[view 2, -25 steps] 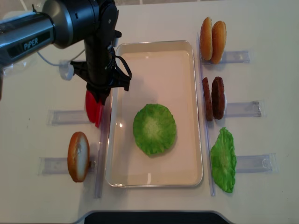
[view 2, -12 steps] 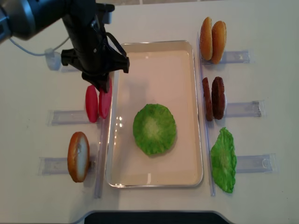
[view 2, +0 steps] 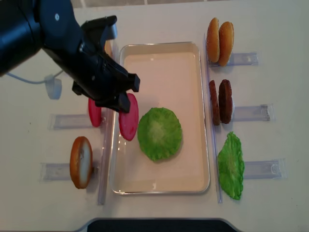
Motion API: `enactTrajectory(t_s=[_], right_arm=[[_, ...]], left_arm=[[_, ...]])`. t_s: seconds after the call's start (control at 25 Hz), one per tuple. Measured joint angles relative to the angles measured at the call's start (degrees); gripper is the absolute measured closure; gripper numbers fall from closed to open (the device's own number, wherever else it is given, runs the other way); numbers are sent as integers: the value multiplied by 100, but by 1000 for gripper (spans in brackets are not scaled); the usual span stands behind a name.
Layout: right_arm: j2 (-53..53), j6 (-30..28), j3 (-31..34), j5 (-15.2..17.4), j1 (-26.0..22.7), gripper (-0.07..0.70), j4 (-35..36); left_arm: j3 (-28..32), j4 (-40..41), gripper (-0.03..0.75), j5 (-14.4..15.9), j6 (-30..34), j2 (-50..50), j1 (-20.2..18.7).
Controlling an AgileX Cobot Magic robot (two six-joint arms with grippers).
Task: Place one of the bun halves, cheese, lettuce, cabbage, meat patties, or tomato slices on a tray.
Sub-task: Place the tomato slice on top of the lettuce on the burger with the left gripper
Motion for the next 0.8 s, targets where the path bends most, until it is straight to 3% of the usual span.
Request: enactTrajectory(t_s=[0.24, 0.36, 0.52, 0.8], right_arm=[[0, 0, 0, 0, 0, 148, 0], [0, 0, 0, 0, 0, 148, 0], [0, 0, 0, 0, 0, 150, 0], [0, 0, 0, 0, 0, 153, 0]], left_arm=[[682, -1447, 653, -1012, 1443, -35, 0], [997, -2284, 653, -1351, 2410, -35, 21], [1382, -3640, 653, -1519, 3846, -35, 103], [1866, -4756, 653, -1533, 5288, -35, 318]])
